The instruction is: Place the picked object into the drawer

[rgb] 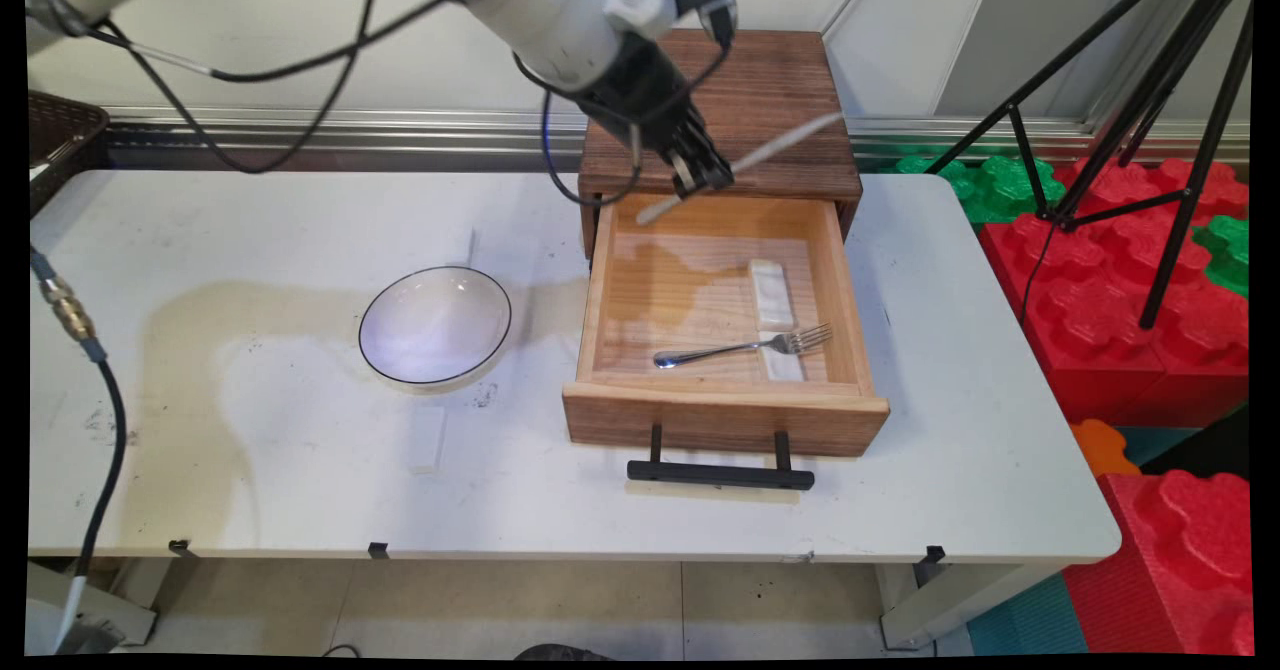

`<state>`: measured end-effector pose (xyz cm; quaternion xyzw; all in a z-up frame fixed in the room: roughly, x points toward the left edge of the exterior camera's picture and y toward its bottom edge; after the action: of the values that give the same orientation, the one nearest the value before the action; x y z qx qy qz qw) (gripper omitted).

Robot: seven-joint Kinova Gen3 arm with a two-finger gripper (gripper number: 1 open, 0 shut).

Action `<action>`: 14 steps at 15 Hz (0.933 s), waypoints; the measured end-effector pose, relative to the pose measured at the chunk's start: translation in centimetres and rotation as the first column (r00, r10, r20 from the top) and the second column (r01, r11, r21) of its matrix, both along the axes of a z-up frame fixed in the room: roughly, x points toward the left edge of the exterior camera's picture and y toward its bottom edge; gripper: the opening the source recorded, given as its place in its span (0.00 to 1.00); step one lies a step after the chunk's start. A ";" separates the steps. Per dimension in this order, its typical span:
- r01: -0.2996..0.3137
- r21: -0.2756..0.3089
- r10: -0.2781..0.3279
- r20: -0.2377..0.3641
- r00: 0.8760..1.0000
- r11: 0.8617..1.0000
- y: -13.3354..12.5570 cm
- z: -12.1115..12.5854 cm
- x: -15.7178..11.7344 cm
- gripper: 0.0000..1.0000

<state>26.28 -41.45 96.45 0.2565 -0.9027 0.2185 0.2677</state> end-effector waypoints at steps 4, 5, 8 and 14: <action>0.032 0.031 -0.032 0.000 0.999 0.999 -1.5 -3.4 -1.1 0.00; 0.037 0.037 -0.037 0.000 0.999 0.999 -1.7 -4.0 -1.3 0.00; 0.057 0.055 -0.058 0.008 0.998 0.997 -2.6 -6.5 -1.9 0.00; 0.080 0.086 -0.082 0.024 0.996 0.993 -3.8 -10.5 -2.5 0.00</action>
<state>23.80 -45.22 85.98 0.2277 -0.9244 0.1726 0.2526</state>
